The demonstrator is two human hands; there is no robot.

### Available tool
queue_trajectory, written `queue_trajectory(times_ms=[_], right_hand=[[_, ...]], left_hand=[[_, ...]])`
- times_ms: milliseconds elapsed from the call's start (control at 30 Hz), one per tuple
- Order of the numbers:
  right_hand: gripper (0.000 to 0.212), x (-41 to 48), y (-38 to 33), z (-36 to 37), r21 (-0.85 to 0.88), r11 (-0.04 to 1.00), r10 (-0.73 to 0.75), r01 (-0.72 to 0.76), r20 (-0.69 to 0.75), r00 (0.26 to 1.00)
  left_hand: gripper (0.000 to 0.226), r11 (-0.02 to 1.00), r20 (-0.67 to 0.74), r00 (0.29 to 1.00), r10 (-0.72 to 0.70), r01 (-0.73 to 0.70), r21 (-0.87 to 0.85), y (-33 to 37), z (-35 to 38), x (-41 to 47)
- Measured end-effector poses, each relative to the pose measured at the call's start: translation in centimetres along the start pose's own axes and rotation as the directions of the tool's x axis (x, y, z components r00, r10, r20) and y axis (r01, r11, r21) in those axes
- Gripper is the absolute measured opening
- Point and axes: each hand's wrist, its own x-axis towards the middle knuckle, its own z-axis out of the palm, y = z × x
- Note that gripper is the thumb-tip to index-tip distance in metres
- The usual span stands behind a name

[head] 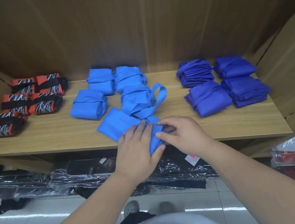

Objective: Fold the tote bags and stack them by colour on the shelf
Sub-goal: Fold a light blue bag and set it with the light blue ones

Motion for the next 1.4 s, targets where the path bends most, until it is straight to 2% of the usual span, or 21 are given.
queue_trajectory(times_ms=[100,200,300,367,467,600,667,733,800,867,967,1100,1167,1267,1333,1400], right_hand=[[0.032,0.1,0.1,0.4,0.061,0.996,0.068,-0.067,-0.014,0.998],[0.028,0.0,0.3,0.4,0.107,0.990,0.091,-0.090,-0.011,0.996],[0.023,-0.2,0.8,0.3,0.057,0.998,-0.015,0.015,-0.007,1.000],[0.019,-0.4,1.1,0.4,-0.037,0.991,-0.131,0.130,-0.017,0.991],[0.018,-0.5,1.0,0.0,-0.218,0.938,-0.282,0.269,-0.031,0.959],[0.025,0.1,-0.5,-0.5,-0.247,0.871,-0.410,0.424,0.111,0.906],[0.031,0.4,-1.2,-0.5,-0.218,0.880,-0.387,0.422,0.187,0.903],[0.034,0.5,-1.6,-0.7,-0.106,0.945,-0.282,0.309,0.214,0.935],[0.034,0.4,-1.8,-0.9,0.055,0.985,-0.173,0.164,0.258,0.951],[0.039,0.2,-1.9,-0.9,0.106,0.985,-0.162,0.136,0.299,0.940],[0.063,0.3,-2.2,-0.6,0.065,0.985,-0.170,0.157,0.334,0.927],[0.067,0.7,-2.3,0.3,0.079,0.984,-0.179,0.162,0.345,0.921],[0.061,0.8,-2.6,0.8,-0.020,0.979,-0.185,0.203,0.330,0.926],[0.057,1.0,-3.5,1.2,-0.306,0.901,-0.238,0.306,0.240,0.941],[0.054,1.3,-4.3,1.2,-0.451,0.803,-0.358,0.390,0.158,0.920],[0.047,1.9,-4.7,1.2,-0.611,0.648,-0.487,0.455,0.127,0.864]], left_hand=[[0.070,0.998,-0.037,0.999,0.028,-0.025,0.065,-0.1,0.6,0.5],[0.080,0.993,-0.056,0.996,0.068,-0.062,0.102,-0.3,1.2,0.3],[0.110,0.985,0.016,0.995,0.097,-0.098,0.143,-1.1,1.6,-0.2],[0.116,0.979,0.018,0.991,0.129,-0.130,0.158,-1.6,1.8,-0.4],[0.099,0.968,-0.098,0.973,0.209,-0.192,0.160,-1.9,1.8,-0.5],[0.072,0.955,-0.134,0.949,0.285,-0.269,0.124,-2.5,1.4,-0.4],[0.057,0.956,-0.159,0.942,0.294,-0.291,0.047,-2.9,1.0,-0.2],[0.042,0.951,-0.190,0.945,0.265,-0.289,-0.111,-3.4,0.2,-0.3],[0.035,0.933,-0.144,0.969,0.200,-0.234,-0.275,-4.1,-0.8,-0.5],[0.036,0.892,-0.089,0.988,0.129,-0.155,-0.424,-4.8,-1.6,-0.8],[0.031,0.795,-0.096,0.995,0.035,-0.086,-0.601,-5.4,-2.2,-1.3],[0.029,0.582,0.010,0.983,-0.186,0.118,-0.804,-5.8,-2.0,-2.0],[0.023,0.571,-0.008,0.976,-0.219,0.121,-0.812,-5.9,-2.1,-2.1],[0.011,0.548,-0.003,0.968,-0.252,0.140,-0.825,-5.8,-2.3,-1.6],[0.008,0.539,0.015,0.964,-0.266,0.162,-0.826,-5.6,-2.3,-1.1],[0.007,0.537,0.015,0.964,-0.265,0.161,-0.828,-5.5,-2.5,-0.4]])
